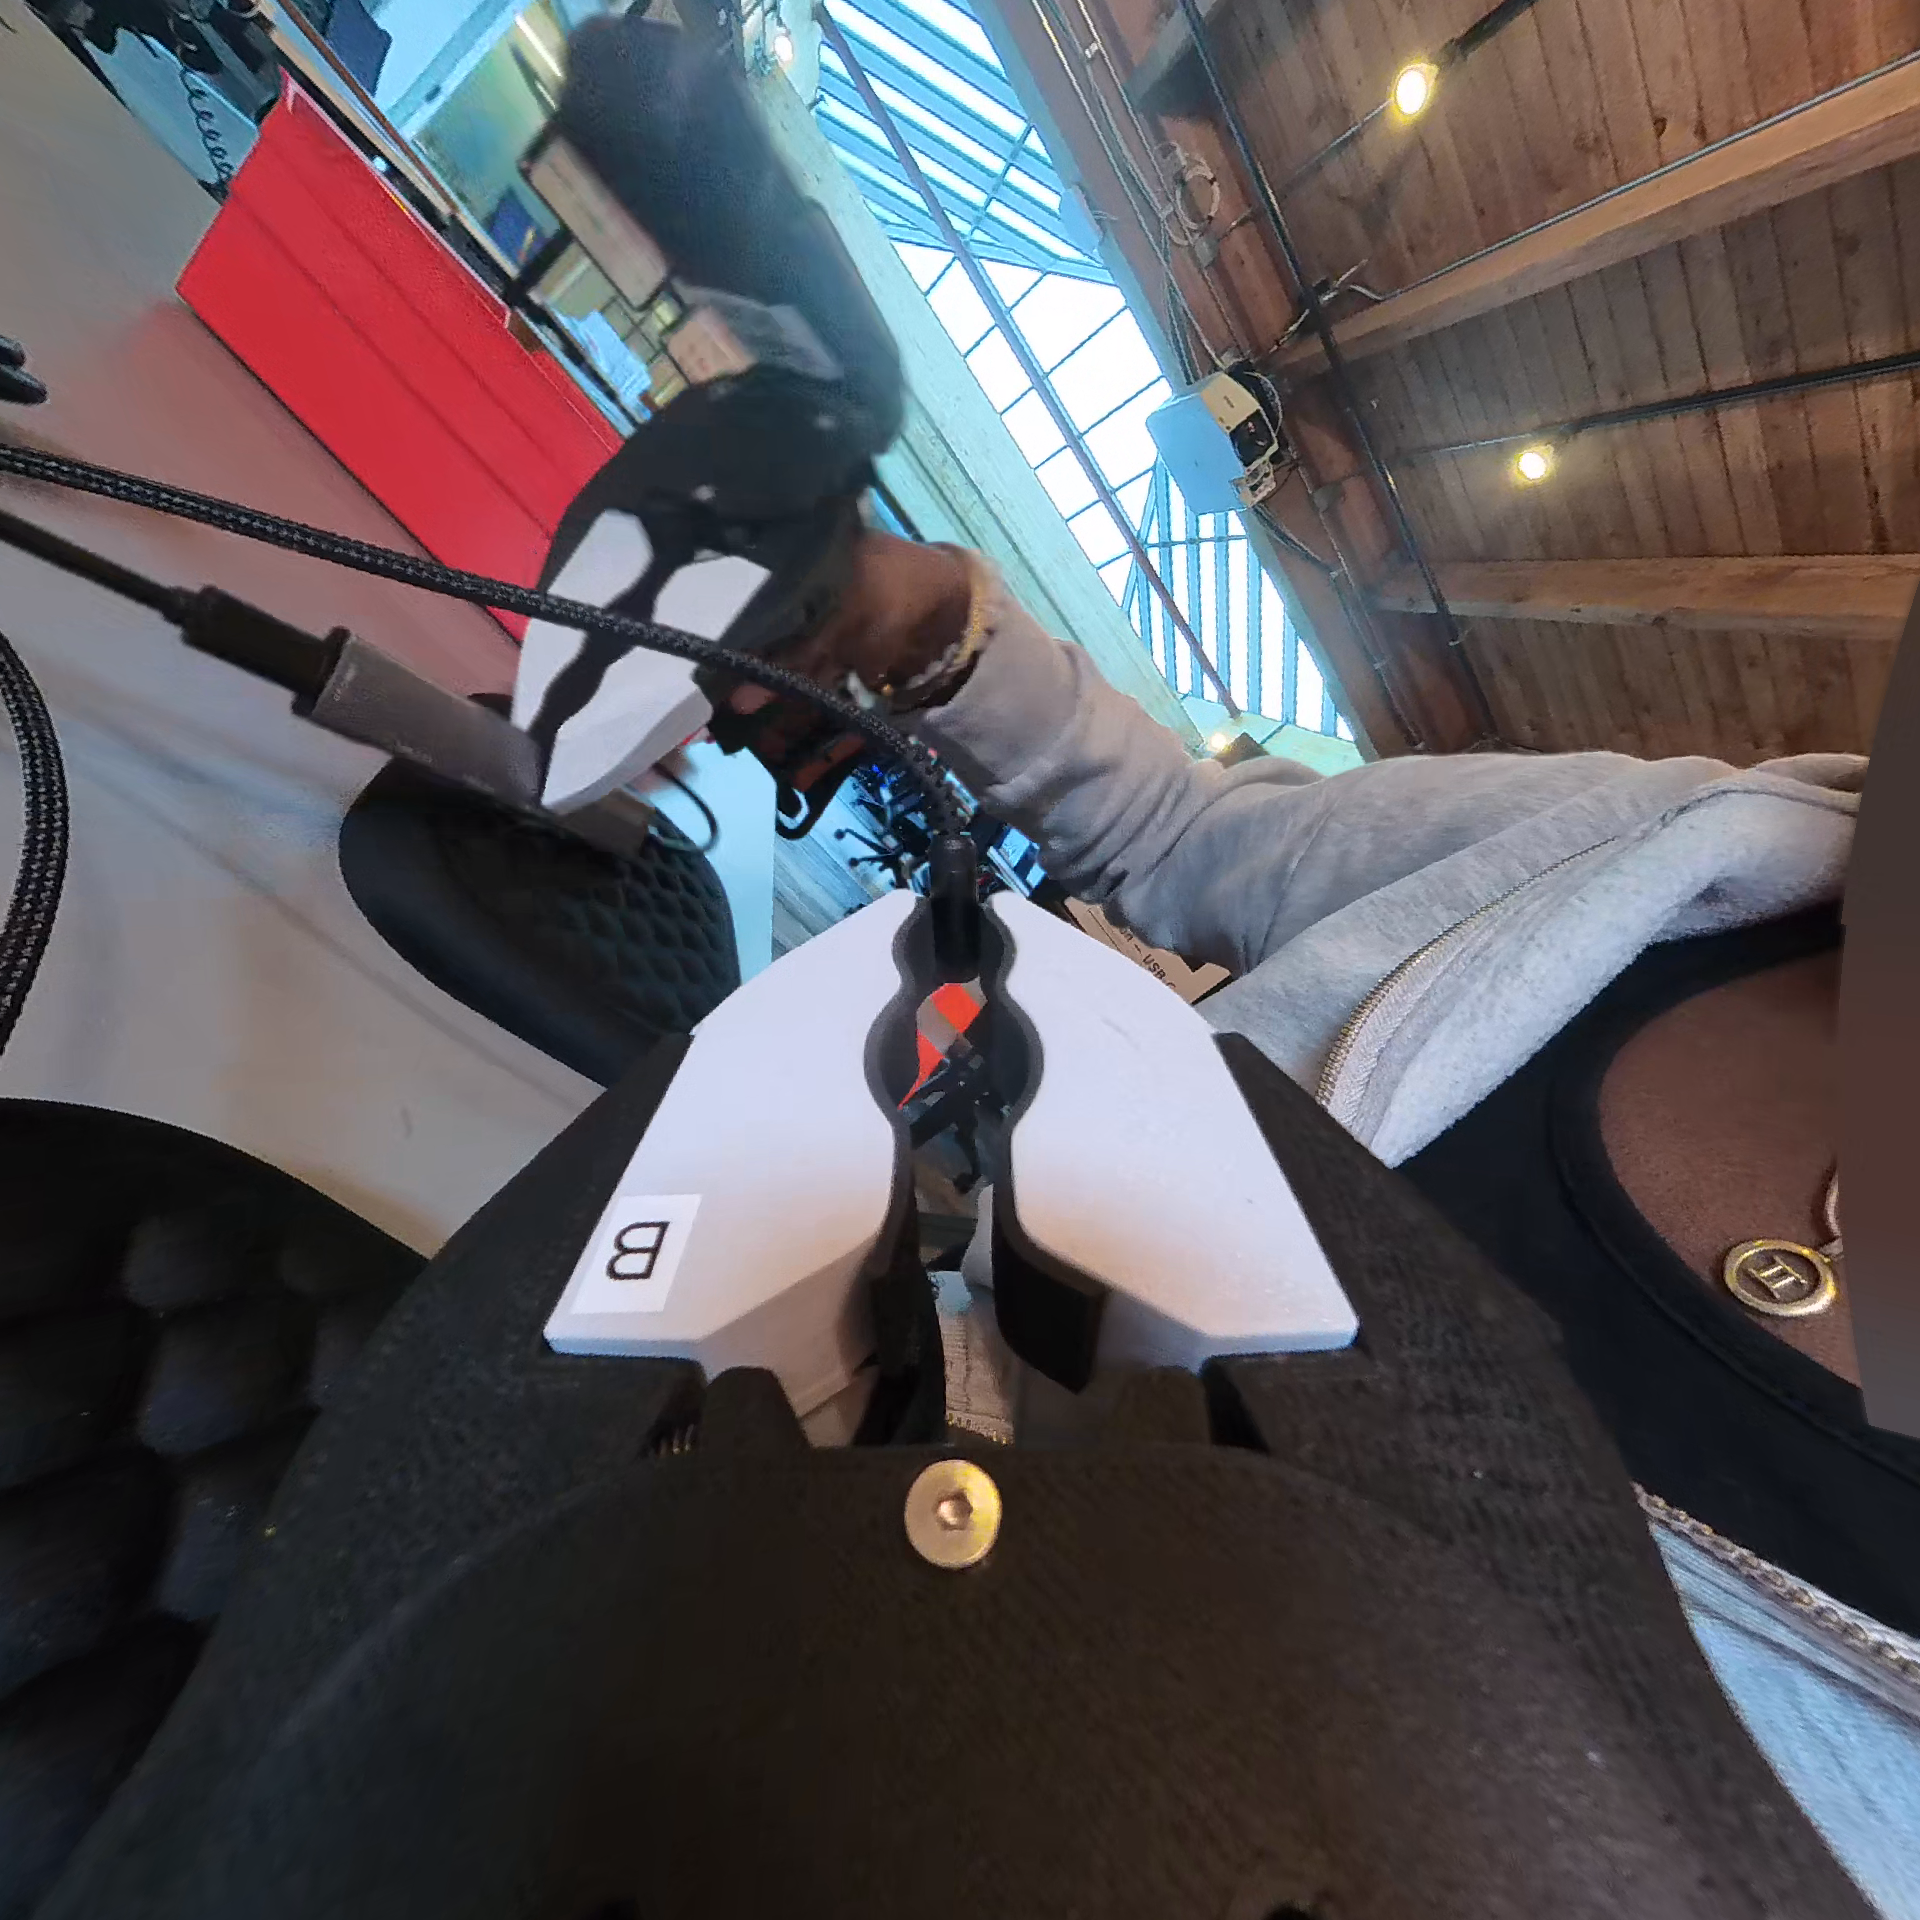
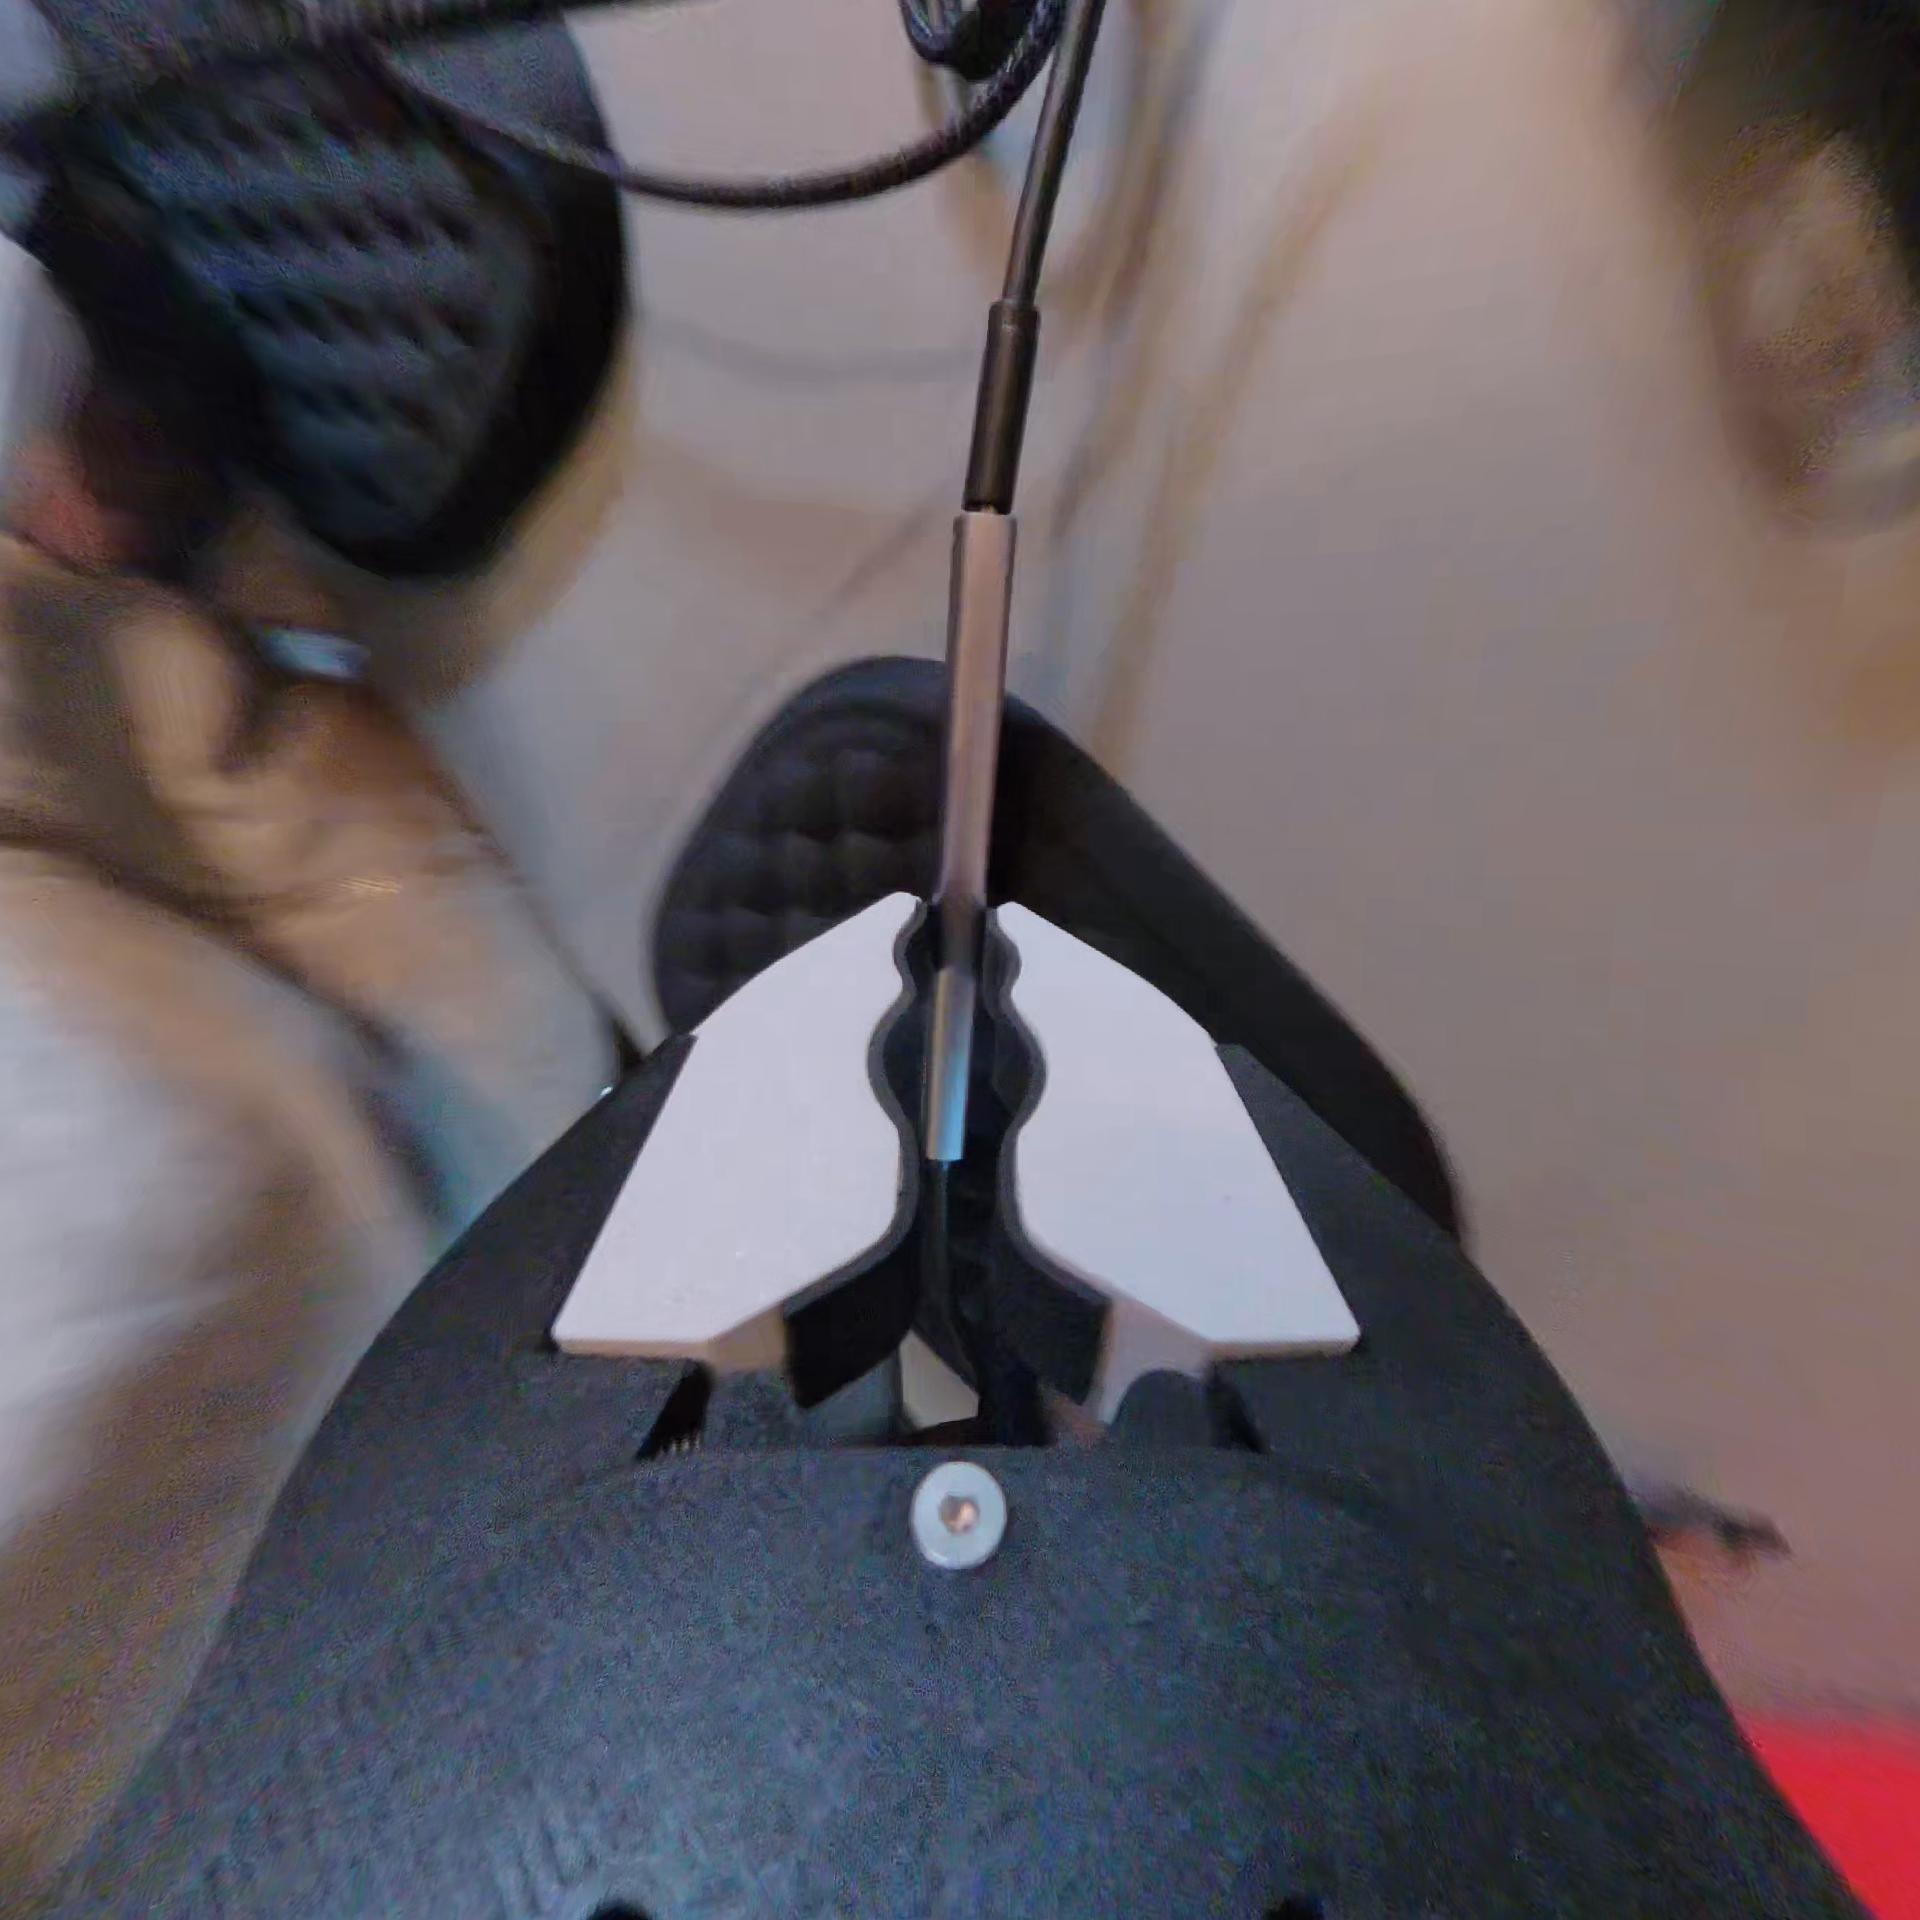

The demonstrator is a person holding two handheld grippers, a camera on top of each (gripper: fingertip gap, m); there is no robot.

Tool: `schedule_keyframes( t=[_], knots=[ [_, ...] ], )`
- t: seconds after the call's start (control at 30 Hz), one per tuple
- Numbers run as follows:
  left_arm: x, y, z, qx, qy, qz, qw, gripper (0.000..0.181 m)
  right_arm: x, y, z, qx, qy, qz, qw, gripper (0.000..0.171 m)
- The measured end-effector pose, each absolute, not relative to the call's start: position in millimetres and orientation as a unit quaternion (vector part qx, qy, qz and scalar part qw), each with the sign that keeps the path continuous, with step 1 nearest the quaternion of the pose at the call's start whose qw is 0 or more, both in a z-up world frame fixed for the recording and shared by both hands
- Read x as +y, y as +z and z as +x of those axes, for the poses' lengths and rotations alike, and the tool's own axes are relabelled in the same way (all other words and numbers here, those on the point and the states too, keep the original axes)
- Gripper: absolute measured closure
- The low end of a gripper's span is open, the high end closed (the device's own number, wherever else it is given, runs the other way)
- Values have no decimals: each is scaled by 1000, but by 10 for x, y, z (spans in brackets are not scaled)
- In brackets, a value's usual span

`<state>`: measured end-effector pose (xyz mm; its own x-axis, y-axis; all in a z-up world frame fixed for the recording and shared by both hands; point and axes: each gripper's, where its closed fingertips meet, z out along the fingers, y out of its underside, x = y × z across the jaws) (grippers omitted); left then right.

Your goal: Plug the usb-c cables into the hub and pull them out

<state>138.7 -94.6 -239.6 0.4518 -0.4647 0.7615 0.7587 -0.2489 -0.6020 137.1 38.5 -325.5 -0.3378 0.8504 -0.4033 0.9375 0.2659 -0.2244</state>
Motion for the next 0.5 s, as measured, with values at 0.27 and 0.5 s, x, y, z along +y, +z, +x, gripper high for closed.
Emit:
schedule_keyframes(
  t=[0.27, 0.5],
  knots=[
    [-934, -2428, 1376, -119, -502, -605, 606, 173, 455, -3360, 1367, 866, -67, 494, -49, 162],
    [-905, -2400, 1358, -133, -489, -606, 614, 173, 439, -3359, 1354, 838, -125, 531, -21, 162]
  ],
)
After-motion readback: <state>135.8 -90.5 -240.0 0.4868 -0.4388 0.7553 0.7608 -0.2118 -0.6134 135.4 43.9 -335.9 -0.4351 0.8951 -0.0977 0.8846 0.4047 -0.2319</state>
